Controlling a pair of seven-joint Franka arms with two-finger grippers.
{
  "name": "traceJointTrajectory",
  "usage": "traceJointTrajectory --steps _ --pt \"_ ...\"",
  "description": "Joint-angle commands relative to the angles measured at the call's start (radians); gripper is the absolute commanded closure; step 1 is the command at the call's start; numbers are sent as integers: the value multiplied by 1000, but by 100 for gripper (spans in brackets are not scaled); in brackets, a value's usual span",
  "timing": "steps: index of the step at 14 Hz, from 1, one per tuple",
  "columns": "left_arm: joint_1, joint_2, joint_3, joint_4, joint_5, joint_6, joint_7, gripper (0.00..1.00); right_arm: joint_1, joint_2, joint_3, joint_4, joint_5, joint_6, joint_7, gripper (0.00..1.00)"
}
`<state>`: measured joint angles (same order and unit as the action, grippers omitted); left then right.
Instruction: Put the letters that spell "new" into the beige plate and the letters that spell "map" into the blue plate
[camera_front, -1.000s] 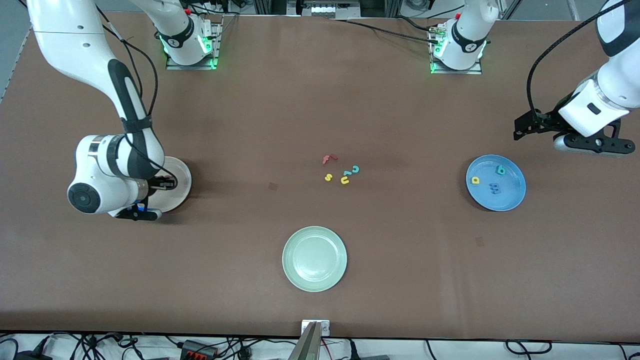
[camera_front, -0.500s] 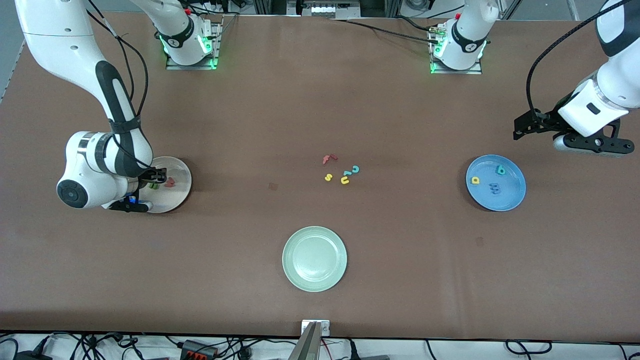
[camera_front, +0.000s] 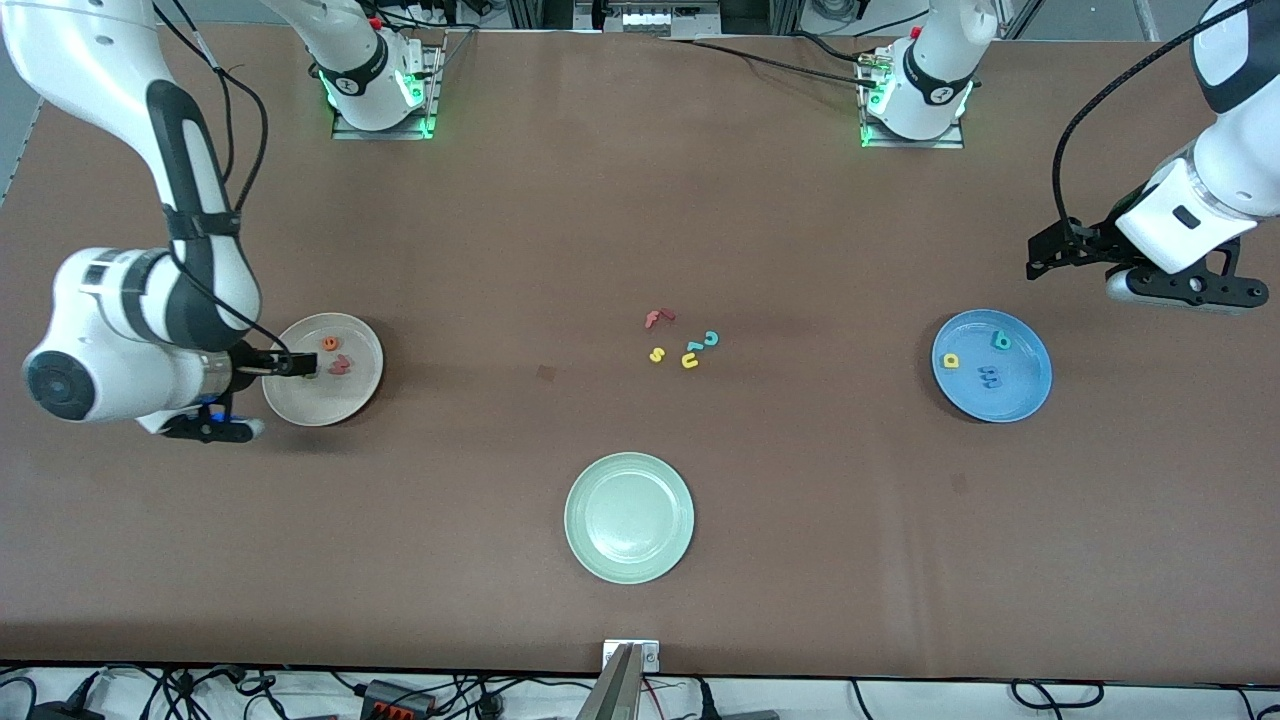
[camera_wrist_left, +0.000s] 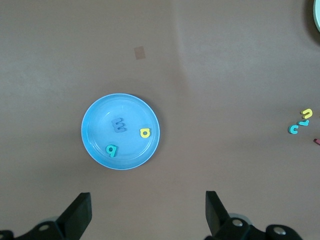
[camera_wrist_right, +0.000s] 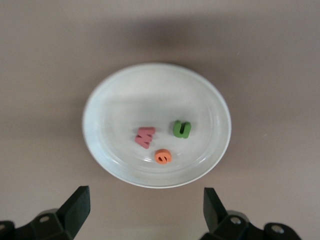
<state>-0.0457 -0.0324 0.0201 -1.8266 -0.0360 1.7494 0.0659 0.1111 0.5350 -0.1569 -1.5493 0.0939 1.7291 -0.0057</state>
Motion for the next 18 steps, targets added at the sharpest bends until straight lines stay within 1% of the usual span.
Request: traceJointTrajectory --steps 1,2,4,6,8,9,10,11,13,14,17,18 --pt "17 -20 -12 -7 -16 -10 23 0 -34 5 11 121 9 -69 -7 0" --pt "17 -20 -12 -8 -16 -10 23 0 -43 -3 10 155 12 -107 -5 0" --pt "15 -18 -12 -8 -16 -10 23 0 -42 -55 11 219 6 -158 -5 0" --pt "17 -18 -11 -8 -16 -10 23 0 -45 -124 13 233 4 -163 -8 0" --pt "15 -20 -12 -8 -16 -10 23 0 -79 -185 17 222 -5 -154 -14 0" --pt "17 -20 -12 -8 -16 -10 23 0 -114 -225 19 189 3 -148 -13 0" --pt "17 -20 -12 -8 -16 -10 23 0 -149 -255 39 170 4 -134 -14 0" --pt "17 -18 -12 -8 -16 -8 23 0 -160 -283 63 172 -6 -132 -14 0" --pt "17 -20 -12 -8 -16 -8 23 0 -153 -320 74 172 -89 -132 -34 0" --pt "17 -20 -11 -8 -16 -8 23 0 -148 -326 80 175 -109 -140 -68 0" --pt "15 -20 -12 -8 -16 -8 23 0 -145 -349 79 150 -112 -149 -71 0" --pt "17 -18 -11 -8 -16 -8 23 0 -145 -377 79 106 -111 -142 -70 0"
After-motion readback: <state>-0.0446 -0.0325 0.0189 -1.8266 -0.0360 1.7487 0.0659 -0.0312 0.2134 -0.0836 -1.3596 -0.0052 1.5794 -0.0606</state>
